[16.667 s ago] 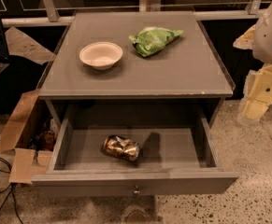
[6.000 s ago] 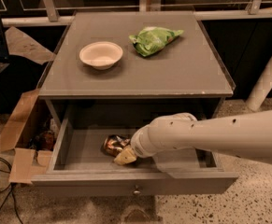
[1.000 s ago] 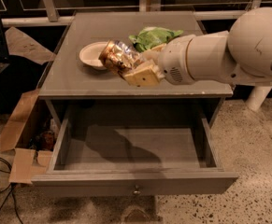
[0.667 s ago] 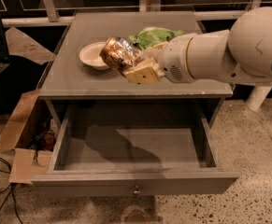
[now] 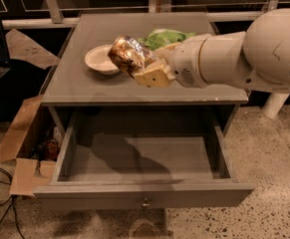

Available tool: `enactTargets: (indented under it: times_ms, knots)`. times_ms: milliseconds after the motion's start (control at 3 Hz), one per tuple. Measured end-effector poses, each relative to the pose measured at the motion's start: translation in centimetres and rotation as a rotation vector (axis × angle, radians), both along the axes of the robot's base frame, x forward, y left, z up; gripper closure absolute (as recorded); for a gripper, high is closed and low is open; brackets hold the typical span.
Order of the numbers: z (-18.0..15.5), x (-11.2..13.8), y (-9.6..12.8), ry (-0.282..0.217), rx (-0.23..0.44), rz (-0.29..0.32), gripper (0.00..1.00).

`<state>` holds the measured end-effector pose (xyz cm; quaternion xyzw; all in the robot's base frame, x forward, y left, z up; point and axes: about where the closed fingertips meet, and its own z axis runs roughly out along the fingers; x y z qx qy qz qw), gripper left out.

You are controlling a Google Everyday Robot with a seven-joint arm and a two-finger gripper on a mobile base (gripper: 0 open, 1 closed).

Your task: Pick orange can from top drawer and place on counter

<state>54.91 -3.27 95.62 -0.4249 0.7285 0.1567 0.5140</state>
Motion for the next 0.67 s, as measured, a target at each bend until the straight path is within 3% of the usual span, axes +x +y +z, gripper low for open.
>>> enactTargets:
  times_ms: [333, 667]
  knots:
    - [1.4, 1.7, -2.6, -0.050, -0.017, -0.101, 1.00]
    - [2.0, 3.6, -6.1, -0.065, -0.067, -0.196, 1.00]
